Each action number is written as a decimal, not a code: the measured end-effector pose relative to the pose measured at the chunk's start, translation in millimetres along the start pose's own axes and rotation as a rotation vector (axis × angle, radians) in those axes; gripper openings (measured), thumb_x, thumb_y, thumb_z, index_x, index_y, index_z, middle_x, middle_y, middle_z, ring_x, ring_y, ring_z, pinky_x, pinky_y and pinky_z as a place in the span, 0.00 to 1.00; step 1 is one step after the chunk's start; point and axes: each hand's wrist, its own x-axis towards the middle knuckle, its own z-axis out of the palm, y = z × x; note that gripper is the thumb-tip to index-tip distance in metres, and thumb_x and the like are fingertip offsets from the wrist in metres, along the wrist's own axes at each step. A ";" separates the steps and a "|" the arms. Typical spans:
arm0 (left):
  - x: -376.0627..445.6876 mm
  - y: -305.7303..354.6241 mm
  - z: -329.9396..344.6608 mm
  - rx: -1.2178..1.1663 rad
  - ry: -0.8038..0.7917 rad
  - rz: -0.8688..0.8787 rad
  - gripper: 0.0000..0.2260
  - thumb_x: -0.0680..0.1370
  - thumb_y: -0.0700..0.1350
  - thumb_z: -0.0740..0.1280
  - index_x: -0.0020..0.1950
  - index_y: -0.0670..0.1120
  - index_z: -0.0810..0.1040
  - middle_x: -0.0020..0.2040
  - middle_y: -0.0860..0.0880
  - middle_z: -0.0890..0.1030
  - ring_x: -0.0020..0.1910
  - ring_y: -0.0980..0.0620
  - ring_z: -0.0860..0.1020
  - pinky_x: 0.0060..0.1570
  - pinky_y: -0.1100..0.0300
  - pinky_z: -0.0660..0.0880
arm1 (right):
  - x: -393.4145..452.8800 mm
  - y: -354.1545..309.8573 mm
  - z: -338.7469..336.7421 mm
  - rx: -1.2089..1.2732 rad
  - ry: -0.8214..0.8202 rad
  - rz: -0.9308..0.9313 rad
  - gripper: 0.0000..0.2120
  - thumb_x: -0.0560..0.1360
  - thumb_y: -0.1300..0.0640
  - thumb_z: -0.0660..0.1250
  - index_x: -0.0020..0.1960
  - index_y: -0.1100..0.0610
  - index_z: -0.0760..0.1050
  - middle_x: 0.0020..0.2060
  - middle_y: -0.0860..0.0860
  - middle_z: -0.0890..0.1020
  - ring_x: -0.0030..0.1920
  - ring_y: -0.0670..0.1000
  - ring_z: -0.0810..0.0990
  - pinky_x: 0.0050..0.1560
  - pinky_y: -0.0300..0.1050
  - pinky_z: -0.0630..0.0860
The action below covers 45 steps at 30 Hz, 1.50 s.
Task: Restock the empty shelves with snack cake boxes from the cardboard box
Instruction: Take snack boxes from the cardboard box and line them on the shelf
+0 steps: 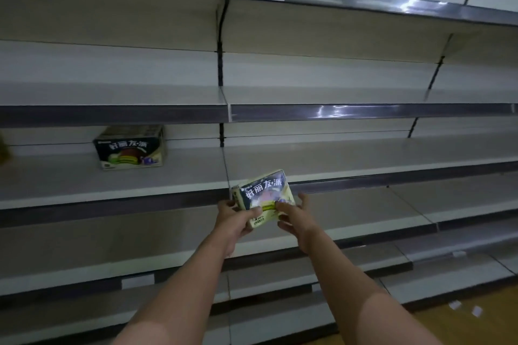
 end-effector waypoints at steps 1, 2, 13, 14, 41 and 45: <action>3.8 2.9 -8.1 0.025 0.023 0.024 0.27 0.70 0.36 0.75 0.62 0.42 0.65 0.56 0.44 0.79 0.52 0.45 0.80 0.39 0.57 0.77 | 3.4 -1.5 7.6 -0.080 0.012 -0.047 0.25 0.75 0.65 0.67 0.68 0.54 0.63 0.59 0.58 0.76 0.49 0.55 0.77 0.39 0.42 0.74; 7.7 5.2 -14.4 0.047 0.039 0.043 0.26 0.70 0.36 0.75 0.62 0.43 0.64 0.55 0.45 0.78 0.53 0.46 0.79 0.39 0.58 0.77 | 6.6 -3.0 16.0 -0.158 0.012 -0.093 0.19 0.75 0.67 0.65 0.63 0.55 0.67 0.55 0.58 0.77 0.48 0.54 0.76 0.39 0.41 0.72; 66.0 41.9 -53.4 0.363 0.314 0.249 0.15 0.72 0.41 0.74 0.56 0.45 0.74 0.57 0.45 0.78 0.54 0.44 0.78 0.56 0.47 0.76 | 64.8 -26.1 85.0 -0.755 0.020 -0.396 0.09 0.73 0.57 0.69 0.53 0.57 0.77 0.45 0.52 0.81 0.46 0.55 0.79 0.40 0.44 0.73; 71.5 45.9 -55.5 0.368 0.326 0.264 0.13 0.73 0.41 0.73 0.55 0.45 0.75 0.56 0.44 0.79 0.53 0.44 0.78 0.56 0.47 0.76 | 71.6 -29.6 90.6 -0.805 0.019 -0.414 0.10 0.73 0.56 0.70 0.53 0.57 0.77 0.46 0.52 0.81 0.46 0.55 0.79 0.39 0.43 0.70; 258.3 68.7 -131.1 0.786 0.550 0.377 0.16 0.78 0.44 0.66 0.64 0.43 0.73 0.61 0.39 0.77 0.57 0.38 0.76 0.54 0.49 0.75 | 214.3 -10.6 210.7 -0.742 -0.064 -0.367 0.11 0.76 0.59 0.63 0.57 0.61 0.76 0.55 0.58 0.80 0.56 0.56 0.78 0.48 0.41 0.71; 275.4 68.6 -135.1 0.754 0.546 0.411 0.16 0.76 0.45 0.66 0.63 0.42 0.74 0.60 0.38 0.76 0.57 0.37 0.76 0.55 0.47 0.75 | 227.4 -7.6 220.6 -0.702 -0.058 -0.375 0.11 0.76 0.59 0.63 0.56 0.61 0.76 0.55 0.58 0.80 0.55 0.57 0.77 0.46 0.41 0.68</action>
